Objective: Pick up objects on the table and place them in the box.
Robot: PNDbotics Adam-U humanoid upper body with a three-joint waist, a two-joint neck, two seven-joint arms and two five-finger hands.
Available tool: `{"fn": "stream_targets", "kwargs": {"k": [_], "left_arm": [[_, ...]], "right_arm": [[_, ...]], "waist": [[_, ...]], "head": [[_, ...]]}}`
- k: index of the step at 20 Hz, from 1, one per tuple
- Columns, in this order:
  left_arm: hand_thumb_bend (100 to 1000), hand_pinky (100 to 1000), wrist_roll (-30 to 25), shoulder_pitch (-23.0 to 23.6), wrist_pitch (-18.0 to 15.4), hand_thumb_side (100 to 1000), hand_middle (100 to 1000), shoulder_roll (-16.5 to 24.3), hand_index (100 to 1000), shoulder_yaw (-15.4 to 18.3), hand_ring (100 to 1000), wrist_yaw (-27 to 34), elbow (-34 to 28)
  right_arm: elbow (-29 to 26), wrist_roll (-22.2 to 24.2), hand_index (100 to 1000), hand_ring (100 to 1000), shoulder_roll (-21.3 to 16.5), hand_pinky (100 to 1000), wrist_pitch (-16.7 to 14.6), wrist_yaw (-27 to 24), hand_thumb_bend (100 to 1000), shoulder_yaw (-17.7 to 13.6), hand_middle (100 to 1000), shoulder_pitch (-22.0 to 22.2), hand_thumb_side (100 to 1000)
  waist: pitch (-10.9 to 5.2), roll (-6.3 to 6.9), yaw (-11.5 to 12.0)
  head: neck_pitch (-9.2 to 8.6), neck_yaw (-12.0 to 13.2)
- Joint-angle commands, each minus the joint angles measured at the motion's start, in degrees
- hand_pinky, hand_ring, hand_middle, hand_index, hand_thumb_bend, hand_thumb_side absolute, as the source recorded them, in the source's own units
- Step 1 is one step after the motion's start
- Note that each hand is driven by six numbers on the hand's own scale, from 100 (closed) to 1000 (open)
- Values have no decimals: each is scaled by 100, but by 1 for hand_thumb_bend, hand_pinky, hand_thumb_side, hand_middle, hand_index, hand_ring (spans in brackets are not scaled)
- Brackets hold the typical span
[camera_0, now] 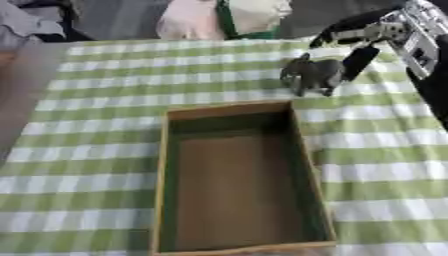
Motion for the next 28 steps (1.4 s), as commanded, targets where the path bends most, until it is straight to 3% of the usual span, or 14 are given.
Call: {"fn": "stream_targets", "kwargs": {"k": [1, 9, 14, 17, 18, 19, 20, 23, 28], "left_arm": [[148, 448, 4, -73, 9, 754, 640, 49, 797, 16, 597, 5, -94], [144, 447, 3, -77, 13, 756, 639, 26, 797, 15, 596, 2, -94], [143, 447, 7, -78, 20, 757, 639, 10, 797, 16, 596, -7, -94], [140, 446, 10, -77, 29, 757, 639, 3, 797, 19, 595, -23, -94], [139, 446, 14, -79, 31, 757, 639, 1, 797, 20, 595, -29, -94], [140, 447, 16, -82, 32, 757, 639, 0, 797, 20, 595, -35, -94], [140, 447, 17, -85, 32, 757, 639, 0, 797, 19, 595, -40, -94], [139, 447, 24, -86, 35, 756, 639, -1, 797, 20, 595, -54, -94], [140, 447, 35, -86, 40, 755, 638, -4, 795, 24, 595, -71, -94]], "right_arm": [[163, -145, 1000, 959, 5, 882, 12, 278, 403, -110, 925, -174, 499], [450, -378, 1000, 953, 123, 874, 75, 587, 383, -214, 904, -181, 524], [570, -524, 976, 933, 195, 857, 150, 667, 342, -261, 821, -166, 508], [586, -730, 893, 902, 222, 833, 235, 719, 247, -271, 745, -163, 451], [590, -814, 839, 870, 228, 814, 271, 732, 117, -278, 691, -164, 372], [597, -899, 833, 866, 234, 812, 310, 742, 102, -284, 685, -163, 363], [609, -981, 787, 840, 240, 797, 350, 748, 100, -291, 642, -161, 280], [653, -1136, 759, 816, 253, 780, 424, 736, 100, -301, 613, -151, 165], [584, -1153, 654, 763, 237, 732, 462, 525, 100, -301, 520, -151, 100]], "waist": [[-88, -13, 17], [-50, -11, 37], [-30, -6, 57], [-22, -8, 61], [-20, -10, 62], [-19, -11, 63], [-19, -13, 63], [-21, -19, 62], [-32, -37, 50]], "head": [[-86, -14], [-118, -35], [-131, -52], [-137, -57], [-140, -59], [-141, -59], [-142, -59], [-143, -54], [-126, -41]]}}
